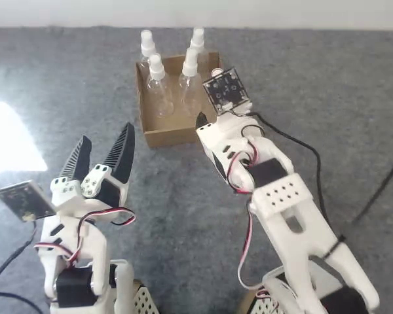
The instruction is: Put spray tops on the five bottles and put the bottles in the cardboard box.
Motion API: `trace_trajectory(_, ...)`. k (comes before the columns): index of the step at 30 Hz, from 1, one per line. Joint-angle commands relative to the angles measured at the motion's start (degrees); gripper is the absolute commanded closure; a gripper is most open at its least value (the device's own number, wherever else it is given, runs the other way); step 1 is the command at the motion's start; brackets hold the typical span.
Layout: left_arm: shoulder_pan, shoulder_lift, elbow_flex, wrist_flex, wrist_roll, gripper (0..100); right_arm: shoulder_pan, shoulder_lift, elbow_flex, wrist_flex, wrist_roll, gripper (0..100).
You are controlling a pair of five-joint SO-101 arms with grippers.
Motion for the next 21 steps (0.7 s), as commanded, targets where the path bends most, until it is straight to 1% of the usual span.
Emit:
trace_trajectory(1, 0.3, -0.9, -2.8, -2.8, 0.3, 70, -0.8, -8.3, 0.8, 0.5, 0.9, 99.5)
trace_trajectory(4, -0.2, -0.9, -2.8, -6.0, 0.3, 70, -0.7, -12.0, 1.8, 0.3, 1.0, 98.9)
trace_trajectory(7, -0.2, -0.9, -2.8, -8.2, -3.2, 70, 0.0, -14.8, 1.8, 0.5, 1.0, 98.9)
trace_trajectory(10, -0.1, -0.9, -2.7, -10.2, -5.7, 76, 0.3, -16.9, 1.8, 0.5, 0.9, 98.8)
trace_trajectory(14, 0.3, -0.9, -2.7, -10.4, -6.1, 84, 1.5, -19.7, 1.8, 0.3, 0.9, 98.7)
trace_trajectory(17, -0.2, -0.9, -2.2, -9.9, -6.5, 85, 3.6, -22.6, 2.5, 0.5, 0.9, 98.6)
trace_trajectory(21, -0.7, -0.9, 2.7, -8.4, -9.9, 85, 7.1, -27.4, 6.8, 0.2, 0.9, 98.6)
